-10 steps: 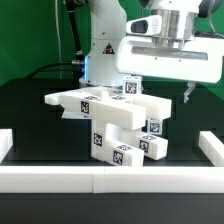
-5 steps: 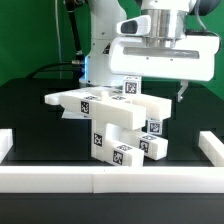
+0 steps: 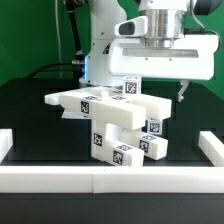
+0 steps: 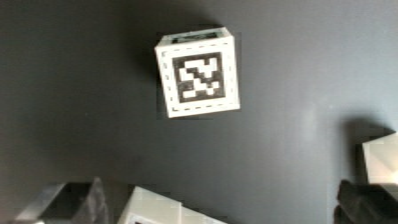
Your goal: Assemble chair
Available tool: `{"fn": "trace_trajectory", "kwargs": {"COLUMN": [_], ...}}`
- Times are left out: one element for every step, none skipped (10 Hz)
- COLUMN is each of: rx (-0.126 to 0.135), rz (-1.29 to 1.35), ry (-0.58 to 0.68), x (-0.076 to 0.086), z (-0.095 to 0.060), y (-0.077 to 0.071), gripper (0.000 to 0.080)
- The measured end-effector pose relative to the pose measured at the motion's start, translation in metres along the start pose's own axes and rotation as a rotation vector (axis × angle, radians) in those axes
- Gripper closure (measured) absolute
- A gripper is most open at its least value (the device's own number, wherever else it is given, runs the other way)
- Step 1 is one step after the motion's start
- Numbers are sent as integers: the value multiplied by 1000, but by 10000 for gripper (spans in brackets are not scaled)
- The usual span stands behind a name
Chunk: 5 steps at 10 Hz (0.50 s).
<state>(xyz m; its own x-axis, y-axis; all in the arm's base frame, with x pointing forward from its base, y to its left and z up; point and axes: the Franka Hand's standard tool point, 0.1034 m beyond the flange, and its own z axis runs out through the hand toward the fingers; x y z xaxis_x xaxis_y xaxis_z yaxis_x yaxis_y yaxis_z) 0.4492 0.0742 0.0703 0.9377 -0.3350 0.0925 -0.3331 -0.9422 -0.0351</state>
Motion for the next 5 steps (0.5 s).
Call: {"fn": "trace_trajectory", "kwargs": {"rx": [-2,-8,-15,-21,-25], "rz": [-16,-30,-44,-57,-66], "ry": [3,14,17,17,23], "x": [0,-1,-8,-13,-15], "z": [1,3,7,12,15], "y": [3,10,9,6,5], "gripper": [151,151,151,151,151]}}
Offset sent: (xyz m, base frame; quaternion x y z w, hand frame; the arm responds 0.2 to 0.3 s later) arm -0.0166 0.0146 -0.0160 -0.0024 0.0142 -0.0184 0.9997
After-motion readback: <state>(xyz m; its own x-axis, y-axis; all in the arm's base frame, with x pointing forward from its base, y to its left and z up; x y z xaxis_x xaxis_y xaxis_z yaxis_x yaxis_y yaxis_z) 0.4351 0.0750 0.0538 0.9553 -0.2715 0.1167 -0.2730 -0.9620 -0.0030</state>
